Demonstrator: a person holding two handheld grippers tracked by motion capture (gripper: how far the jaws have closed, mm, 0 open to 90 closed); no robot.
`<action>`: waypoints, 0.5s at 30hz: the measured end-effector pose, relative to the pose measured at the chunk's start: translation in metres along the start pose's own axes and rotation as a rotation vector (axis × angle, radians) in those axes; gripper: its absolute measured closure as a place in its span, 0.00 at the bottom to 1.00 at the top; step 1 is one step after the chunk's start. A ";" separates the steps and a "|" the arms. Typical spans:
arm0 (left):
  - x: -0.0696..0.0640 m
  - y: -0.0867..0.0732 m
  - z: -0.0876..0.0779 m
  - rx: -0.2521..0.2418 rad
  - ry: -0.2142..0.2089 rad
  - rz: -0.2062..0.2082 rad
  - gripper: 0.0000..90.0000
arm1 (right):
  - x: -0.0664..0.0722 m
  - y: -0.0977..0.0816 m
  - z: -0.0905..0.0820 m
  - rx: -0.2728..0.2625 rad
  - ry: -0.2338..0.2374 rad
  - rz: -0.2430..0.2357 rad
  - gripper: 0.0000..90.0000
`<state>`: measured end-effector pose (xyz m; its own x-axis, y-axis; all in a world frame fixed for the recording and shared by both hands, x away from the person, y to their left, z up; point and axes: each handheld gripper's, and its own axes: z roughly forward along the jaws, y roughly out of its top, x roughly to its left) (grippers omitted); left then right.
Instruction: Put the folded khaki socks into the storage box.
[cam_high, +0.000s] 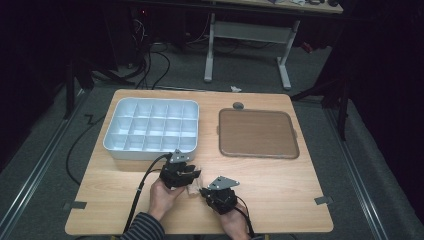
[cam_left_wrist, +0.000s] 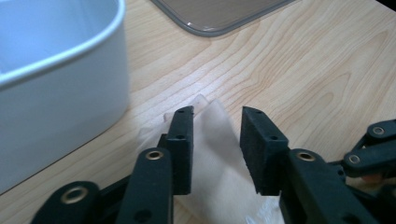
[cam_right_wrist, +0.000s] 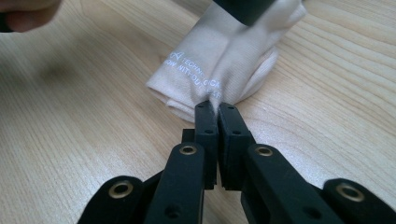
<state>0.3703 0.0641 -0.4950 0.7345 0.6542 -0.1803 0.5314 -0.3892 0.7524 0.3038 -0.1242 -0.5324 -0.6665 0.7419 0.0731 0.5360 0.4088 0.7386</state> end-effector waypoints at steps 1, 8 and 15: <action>-0.001 -0.001 -0.003 -0.007 0.009 -0.001 0.69 | 0.000 0.000 0.000 -0.002 0.002 0.004 0.98; 0.003 -0.018 -0.018 -0.043 0.057 -0.087 0.50 | 0.003 0.002 0.001 -0.008 0.000 -0.014 0.97; 0.004 -0.032 -0.011 0.010 0.079 -0.101 0.48 | 0.007 0.002 0.001 0.000 -0.004 -0.024 0.89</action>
<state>0.3510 0.0863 -0.5127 0.6419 0.7391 -0.2042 0.6053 -0.3250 0.7266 0.3007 -0.1178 -0.5309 -0.6775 0.7337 0.0527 0.5196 0.4266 0.7403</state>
